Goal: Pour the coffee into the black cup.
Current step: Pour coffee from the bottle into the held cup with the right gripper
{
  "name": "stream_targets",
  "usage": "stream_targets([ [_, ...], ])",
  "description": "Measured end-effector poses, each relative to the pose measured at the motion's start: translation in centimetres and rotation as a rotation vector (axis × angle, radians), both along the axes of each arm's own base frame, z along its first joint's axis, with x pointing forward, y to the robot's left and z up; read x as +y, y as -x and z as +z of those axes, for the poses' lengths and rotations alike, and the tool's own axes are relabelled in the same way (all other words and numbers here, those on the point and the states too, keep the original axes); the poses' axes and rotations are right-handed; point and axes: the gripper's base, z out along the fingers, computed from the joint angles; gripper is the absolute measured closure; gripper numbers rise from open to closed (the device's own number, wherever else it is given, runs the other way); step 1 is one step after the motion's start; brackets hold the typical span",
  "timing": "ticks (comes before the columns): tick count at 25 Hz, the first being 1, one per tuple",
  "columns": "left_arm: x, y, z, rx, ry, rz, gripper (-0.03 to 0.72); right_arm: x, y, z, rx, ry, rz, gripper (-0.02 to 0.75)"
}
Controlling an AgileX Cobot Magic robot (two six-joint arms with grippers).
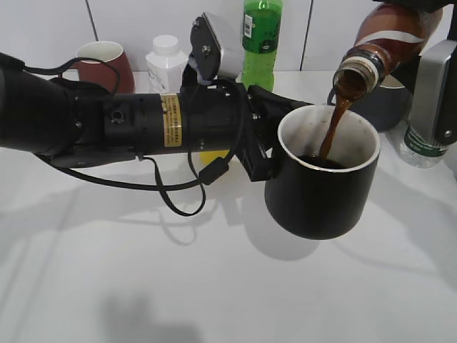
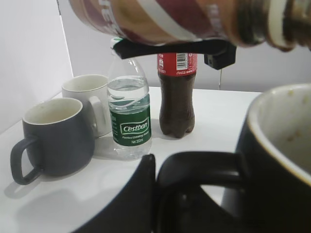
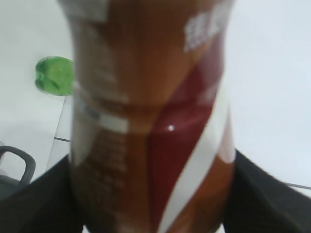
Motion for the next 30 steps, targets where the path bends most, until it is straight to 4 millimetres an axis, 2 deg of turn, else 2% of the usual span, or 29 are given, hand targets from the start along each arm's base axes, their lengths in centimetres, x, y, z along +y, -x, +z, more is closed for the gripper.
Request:
stream_targets([
  [30, 0.01, -0.02, -0.03, 0.000, -0.003, 0.002, 0.652, 0.01, -0.01, 0.03, -0.013, 0.013, 0.004, 0.203],
])
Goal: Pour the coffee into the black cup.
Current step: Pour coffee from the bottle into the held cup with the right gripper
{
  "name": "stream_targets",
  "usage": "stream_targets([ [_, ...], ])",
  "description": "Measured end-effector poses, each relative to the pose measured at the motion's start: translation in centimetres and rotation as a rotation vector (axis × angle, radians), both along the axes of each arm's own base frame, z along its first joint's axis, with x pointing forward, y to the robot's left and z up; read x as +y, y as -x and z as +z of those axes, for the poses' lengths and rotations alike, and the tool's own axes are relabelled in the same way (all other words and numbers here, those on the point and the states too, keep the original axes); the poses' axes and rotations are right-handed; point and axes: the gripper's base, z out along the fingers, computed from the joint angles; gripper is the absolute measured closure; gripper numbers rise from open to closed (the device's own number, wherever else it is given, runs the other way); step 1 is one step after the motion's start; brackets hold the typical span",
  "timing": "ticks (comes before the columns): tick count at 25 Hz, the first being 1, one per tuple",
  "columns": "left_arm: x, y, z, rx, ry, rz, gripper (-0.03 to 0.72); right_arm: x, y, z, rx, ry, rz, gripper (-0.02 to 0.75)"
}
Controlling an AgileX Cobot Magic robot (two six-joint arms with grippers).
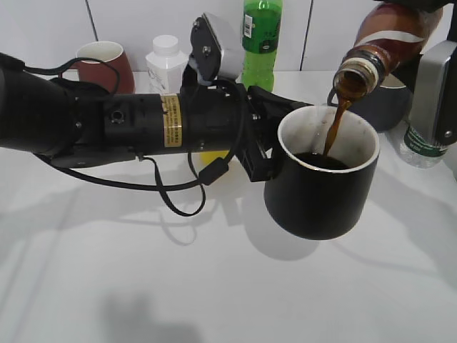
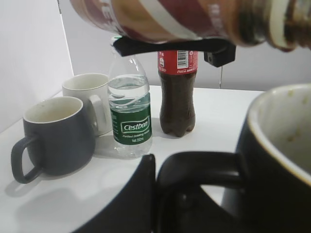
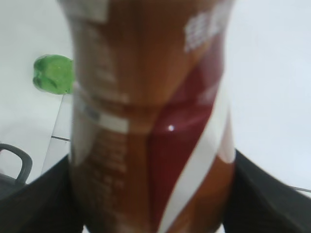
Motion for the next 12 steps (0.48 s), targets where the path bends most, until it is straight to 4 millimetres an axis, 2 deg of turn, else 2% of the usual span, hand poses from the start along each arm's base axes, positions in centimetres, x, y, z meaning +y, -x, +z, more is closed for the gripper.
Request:
stream_targets([
  [12, 0.00, 0.01, 0.00, -0.001, -0.001, -0.001, 0.652, -0.01, -0.02, 0.05, -0.023, 0.022, 0.003, 0.203],
])
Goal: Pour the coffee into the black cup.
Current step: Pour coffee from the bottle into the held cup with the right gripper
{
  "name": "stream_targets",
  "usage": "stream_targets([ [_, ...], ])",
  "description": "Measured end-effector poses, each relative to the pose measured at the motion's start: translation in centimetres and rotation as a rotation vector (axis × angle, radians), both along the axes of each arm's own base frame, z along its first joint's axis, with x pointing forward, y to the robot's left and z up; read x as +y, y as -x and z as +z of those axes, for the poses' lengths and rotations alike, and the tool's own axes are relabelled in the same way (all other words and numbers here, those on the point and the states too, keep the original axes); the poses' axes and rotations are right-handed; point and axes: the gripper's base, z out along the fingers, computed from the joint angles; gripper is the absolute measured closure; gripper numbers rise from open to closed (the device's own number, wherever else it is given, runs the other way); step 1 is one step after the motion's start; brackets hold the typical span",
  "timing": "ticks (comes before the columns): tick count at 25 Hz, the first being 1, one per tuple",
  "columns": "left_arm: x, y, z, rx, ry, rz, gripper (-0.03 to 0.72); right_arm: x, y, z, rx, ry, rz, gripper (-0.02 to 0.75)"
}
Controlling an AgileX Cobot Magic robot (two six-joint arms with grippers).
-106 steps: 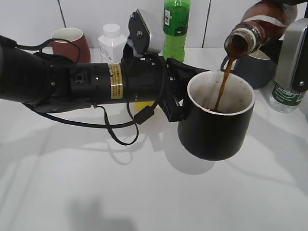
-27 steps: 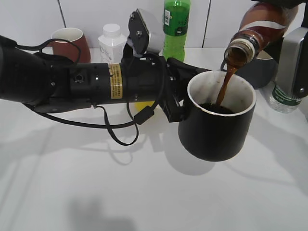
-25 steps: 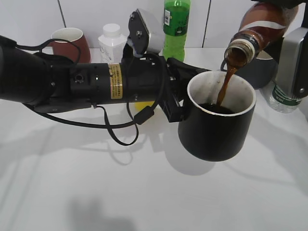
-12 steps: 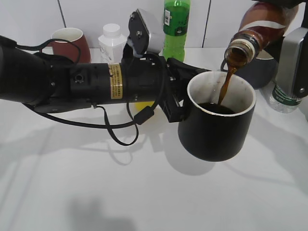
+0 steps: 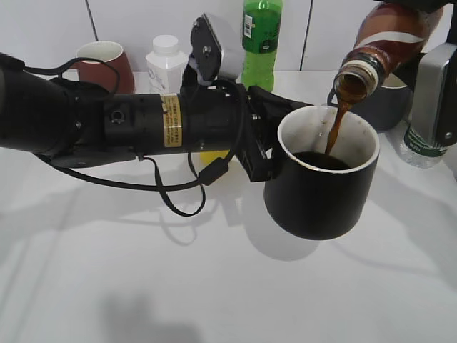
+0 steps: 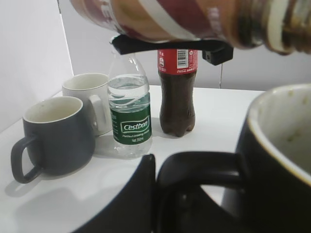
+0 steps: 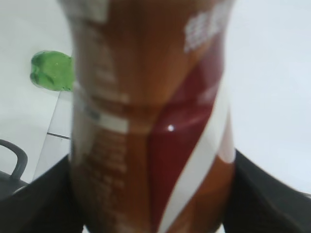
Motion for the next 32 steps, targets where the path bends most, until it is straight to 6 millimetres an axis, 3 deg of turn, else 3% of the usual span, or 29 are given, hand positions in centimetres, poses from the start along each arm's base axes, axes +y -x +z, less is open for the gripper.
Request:
stream_targets([
  [32, 0.00, -0.01, -0.02, 0.000, -0.002, 0.001, 0.652, 0.00, 0.00, 0.03, -0.059, 0.065, 0.014, 0.203],
])
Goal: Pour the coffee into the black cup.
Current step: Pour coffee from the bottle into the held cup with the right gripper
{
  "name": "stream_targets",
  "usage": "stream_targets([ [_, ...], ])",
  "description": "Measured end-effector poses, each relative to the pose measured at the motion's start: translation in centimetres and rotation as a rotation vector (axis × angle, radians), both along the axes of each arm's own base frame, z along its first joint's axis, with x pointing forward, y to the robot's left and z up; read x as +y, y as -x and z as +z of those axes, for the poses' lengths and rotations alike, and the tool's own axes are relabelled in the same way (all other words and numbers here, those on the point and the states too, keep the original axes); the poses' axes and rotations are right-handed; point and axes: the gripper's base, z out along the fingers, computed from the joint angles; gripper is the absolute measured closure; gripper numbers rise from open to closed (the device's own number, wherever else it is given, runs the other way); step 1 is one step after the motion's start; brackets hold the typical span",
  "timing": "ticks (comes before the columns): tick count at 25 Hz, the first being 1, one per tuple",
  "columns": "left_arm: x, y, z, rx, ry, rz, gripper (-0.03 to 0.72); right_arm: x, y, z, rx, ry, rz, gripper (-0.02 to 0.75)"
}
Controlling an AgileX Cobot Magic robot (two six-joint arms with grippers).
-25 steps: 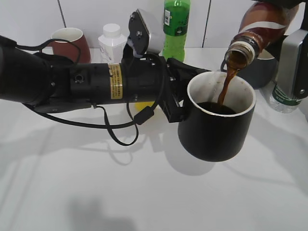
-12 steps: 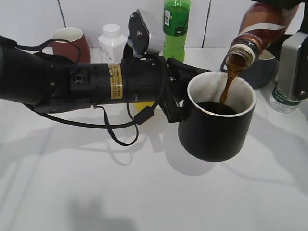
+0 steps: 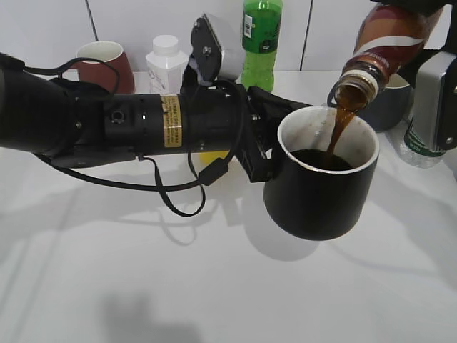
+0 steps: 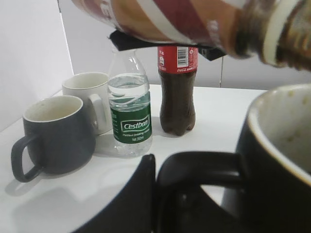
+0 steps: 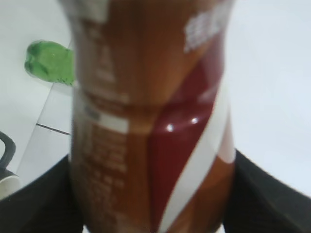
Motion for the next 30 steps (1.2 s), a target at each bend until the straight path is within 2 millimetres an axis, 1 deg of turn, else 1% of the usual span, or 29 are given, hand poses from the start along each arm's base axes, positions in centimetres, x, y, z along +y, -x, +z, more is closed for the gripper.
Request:
stream_targets([
  [13, 0.0, 0.0, 0.0, 0.001, -0.005, 0.003, 0.652, 0.0, 0.0, 0.1, -0.033, 0.034, 0.007, 0.203],
  [18, 0.0, 0.0, 0.0, 0.001, -0.005, 0.003, 0.652, 0.0, 0.0, 0.2, -0.019, -0.003, 0.003, 0.203],
  [22, 0.0, -0.1, 0.0, 0.002, -0.001, 0.008, 0.652, 0.2, 0.1, 0.3, 0.043, -0.106, 0.003, 0.203],
  [24, 0.0, -0.2, 0.1, 0.007, 0.007, 0.017, 0.652, 0.3, 0.2, 0.5, 0.099, -0.197, 0.017, 0.203],
  [30, -0.4, -0.7, 1.2, -0.014, 0.052, 0.024, 0.652, 1.0, 0.2, 0.5, 0.273, -0.441, 0.074, 0.203],
])
